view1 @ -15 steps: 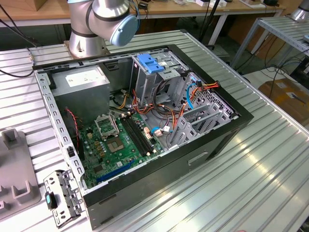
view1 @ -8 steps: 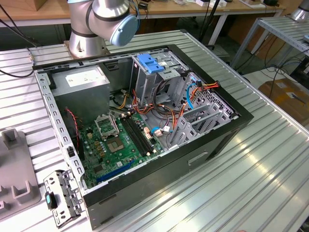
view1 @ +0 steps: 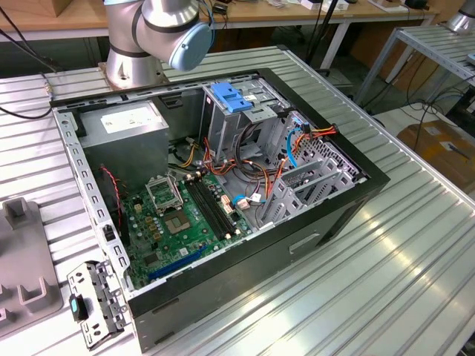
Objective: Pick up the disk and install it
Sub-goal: 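Pick up the disk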
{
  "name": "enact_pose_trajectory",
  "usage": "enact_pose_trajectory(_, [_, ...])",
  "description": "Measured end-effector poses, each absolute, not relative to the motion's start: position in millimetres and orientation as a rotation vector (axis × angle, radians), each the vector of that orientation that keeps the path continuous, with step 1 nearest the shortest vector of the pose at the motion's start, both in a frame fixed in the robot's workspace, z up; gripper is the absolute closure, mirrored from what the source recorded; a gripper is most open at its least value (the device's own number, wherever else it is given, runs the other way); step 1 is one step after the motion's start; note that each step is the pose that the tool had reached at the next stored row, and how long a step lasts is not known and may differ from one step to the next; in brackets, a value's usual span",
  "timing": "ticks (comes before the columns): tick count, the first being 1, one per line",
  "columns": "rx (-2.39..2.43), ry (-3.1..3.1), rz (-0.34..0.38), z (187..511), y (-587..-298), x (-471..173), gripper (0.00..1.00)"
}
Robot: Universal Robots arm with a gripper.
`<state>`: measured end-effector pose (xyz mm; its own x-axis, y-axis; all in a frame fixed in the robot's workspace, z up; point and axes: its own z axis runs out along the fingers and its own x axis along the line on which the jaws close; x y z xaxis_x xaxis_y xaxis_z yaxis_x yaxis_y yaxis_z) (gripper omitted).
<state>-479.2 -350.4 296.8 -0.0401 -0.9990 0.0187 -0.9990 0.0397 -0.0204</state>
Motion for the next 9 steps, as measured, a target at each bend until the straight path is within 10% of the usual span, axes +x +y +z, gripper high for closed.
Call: enact_pose_trajectory(9, [-2.176,2.265,-0.044,302.3,-350.4,-479.2,0.63])
